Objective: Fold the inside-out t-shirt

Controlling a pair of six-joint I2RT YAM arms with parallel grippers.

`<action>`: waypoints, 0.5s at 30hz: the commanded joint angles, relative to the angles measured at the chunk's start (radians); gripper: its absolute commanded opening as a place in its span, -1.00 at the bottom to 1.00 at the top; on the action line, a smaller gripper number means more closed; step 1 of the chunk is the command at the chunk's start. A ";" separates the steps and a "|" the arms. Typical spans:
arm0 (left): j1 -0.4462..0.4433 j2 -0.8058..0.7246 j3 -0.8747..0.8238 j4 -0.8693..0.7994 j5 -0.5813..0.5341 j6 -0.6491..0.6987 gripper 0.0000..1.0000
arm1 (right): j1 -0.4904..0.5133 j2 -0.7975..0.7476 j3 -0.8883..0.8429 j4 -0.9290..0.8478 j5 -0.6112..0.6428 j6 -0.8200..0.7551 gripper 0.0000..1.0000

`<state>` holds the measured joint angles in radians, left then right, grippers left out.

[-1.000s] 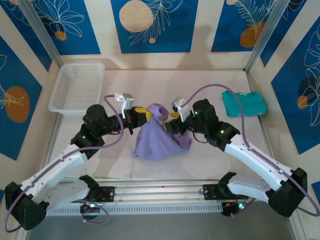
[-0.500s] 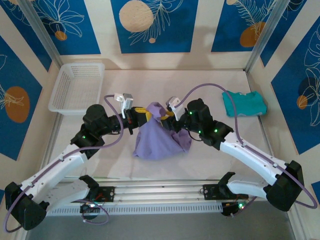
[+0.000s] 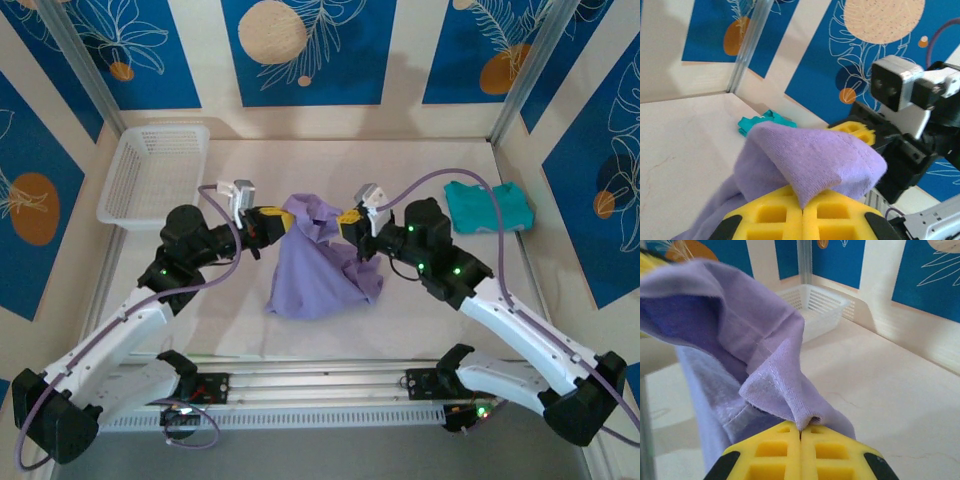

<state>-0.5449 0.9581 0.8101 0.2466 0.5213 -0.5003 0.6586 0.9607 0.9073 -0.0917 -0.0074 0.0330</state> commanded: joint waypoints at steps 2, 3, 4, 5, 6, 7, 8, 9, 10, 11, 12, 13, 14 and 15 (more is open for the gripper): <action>0.029 -0.020 -0.022 0.004 -0.088 -0.014 -1.00 | -0.068 -0.034 0.019 -0.056 -0.240 0.141 -1.00; 0.031 -0.019 -0.021 -0.013 -0.111 -0.008 -1.00 | -0.084 -0.034 0.029 -0.065 -0.282 0.167 -1.00; 0.031 -0.017 -0.015 -0.048 -0.152 0.001 -1.00 | -0.098 -0.030 0.041 -0.075 -0.331 0.196 -1.00; 0.031 -0.011 -0.007 -0.089 -0.196 0.014 -0.95 | -0.109 -0.025 0.050 -0.079 -0.369 0.224 -1.00; 0.031 -0.006 -0.001 -0.121 -0.226 0.027 -0.92 | -0.116 -0.021 0.059 -0.083 -0.393 0.245 -1.00; 0.031 0.001 0.004 -0.154 -0.256 0.037 -0.90 | -0.122 -0.016 0.068 -0.082 -0.424 0.264 -1.00; 0.031 0.009 0.010 -0.186 -0.286 0.046 -0.87 | -0.125 -0.010 0.071 -0.073 -0.444 0.292 -1.00; 0.031 0.015 0.014 -0.211 -0.311 0.053 -0.86 | -0.129 -0.007 0.073 -0.062 -0.460 0.315 -1.00; 0.032 0.022 0.018 -0.238 -0.332 0.061 -0.83 | -0.134 0.001 0.074 -0.047 -0.477 0.336 -1.00; 0.031 0.027 0.023 -0.262 -0.349 0.068 -0.78 | -0.137 0.008 0.074 -0.028 -0.490 0.365 -1.00; 0.031 0.034 0.027 -0.285 -0.360 0.077 -0.72 | -0.137 0.016 0.073 -0.013 -0.496 0.389 -1.00; 0.031 0.042 0.033 -0.310 -0.361 0.086 -0.67 | -0.138 0.026 0.072 0.005 -0.501 0.416 -1.00; 0.030 0.047 0.038 -0.334 -0.360 0.097 -0.60 | -0.139 0.038 0.073 0.015 -0.501 0.443 -1.00; 0.030 0.051 0.043 -0.356 -0.359 0.105 -0.55 | -0.139 0.047 0.075 0.019 -0.499 0.462 -1.00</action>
<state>-0.5236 1.0008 0.8055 -0.0113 0.2184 -0.4358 0.5266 0.9855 0.9550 -0.1135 -0.4435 0.3832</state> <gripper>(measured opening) 0.212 0.065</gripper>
